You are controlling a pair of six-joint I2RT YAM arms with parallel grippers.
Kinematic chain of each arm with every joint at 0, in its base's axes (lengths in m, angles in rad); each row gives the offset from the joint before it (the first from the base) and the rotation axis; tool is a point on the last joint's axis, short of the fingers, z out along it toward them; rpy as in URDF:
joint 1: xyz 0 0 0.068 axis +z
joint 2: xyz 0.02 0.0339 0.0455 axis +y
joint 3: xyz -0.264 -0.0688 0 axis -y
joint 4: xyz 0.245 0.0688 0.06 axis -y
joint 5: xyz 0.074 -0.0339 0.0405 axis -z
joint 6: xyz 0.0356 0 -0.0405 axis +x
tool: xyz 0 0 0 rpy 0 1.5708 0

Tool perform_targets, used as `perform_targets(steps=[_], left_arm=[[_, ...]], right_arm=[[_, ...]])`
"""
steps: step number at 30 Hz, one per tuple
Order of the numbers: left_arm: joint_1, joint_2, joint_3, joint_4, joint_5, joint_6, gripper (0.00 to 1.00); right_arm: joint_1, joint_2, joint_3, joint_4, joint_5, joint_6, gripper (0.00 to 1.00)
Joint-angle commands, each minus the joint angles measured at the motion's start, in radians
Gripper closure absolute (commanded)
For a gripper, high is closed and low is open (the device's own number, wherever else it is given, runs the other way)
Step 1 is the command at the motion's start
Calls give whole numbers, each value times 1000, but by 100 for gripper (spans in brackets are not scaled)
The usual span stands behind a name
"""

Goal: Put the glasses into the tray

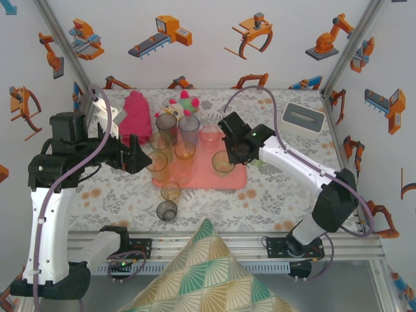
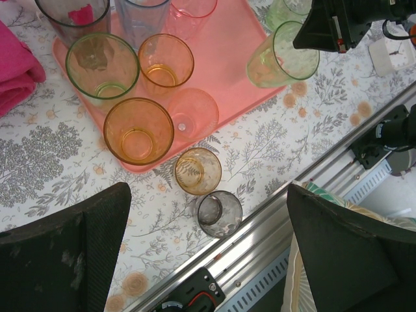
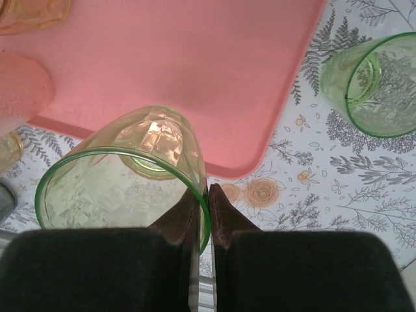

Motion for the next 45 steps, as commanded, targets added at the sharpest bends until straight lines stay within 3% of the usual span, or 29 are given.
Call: perform_targets(steps=[1,22,45], left_arm=[[1,1,24,0,24,-5,3],[7,-9,32,-12,6,3,3],[13,-13,38,-12,9,4,3]], right_arm=[[-15,1,6,43,0,-18,89],[-27,234,186,82,-22,-65,89],[-26,376,264,98,-37,-62,88]])
